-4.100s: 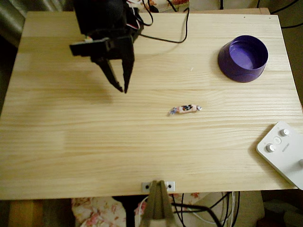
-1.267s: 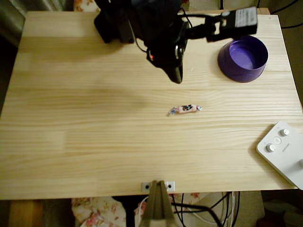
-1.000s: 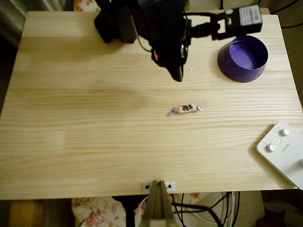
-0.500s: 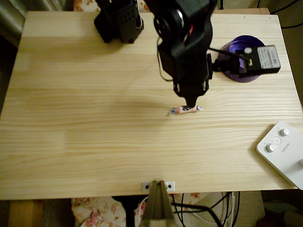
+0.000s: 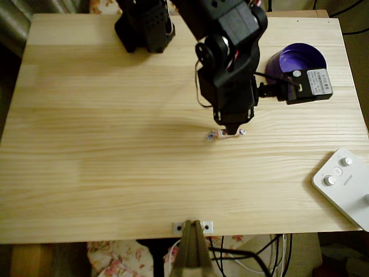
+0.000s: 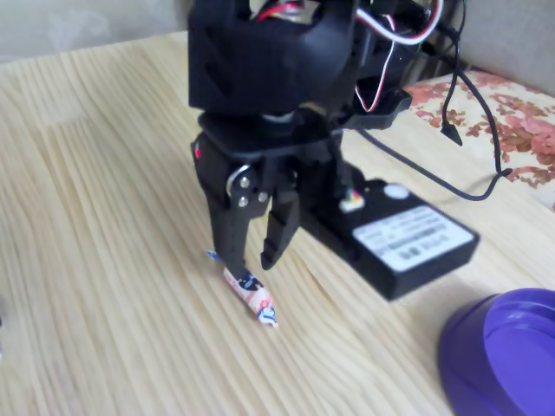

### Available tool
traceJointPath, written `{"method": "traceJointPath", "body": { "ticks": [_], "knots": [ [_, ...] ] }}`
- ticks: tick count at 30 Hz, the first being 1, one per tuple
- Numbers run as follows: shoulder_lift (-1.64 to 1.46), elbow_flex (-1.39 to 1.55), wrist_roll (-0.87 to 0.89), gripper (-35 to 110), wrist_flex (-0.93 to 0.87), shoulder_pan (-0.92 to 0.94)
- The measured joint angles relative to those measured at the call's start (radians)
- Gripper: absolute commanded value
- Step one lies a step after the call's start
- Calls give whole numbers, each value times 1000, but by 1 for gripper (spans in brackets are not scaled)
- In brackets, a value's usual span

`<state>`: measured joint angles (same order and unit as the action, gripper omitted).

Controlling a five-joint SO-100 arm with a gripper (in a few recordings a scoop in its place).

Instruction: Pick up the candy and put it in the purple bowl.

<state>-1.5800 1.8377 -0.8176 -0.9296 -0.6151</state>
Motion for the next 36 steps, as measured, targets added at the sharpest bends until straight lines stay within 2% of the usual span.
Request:
{"method": "traceJointPath", "body": {
  "ticks": [22,36],
  "knots": [
    [89,20,48,11,98,20],
    [92,43,78,2,115,17]
  ]
}}
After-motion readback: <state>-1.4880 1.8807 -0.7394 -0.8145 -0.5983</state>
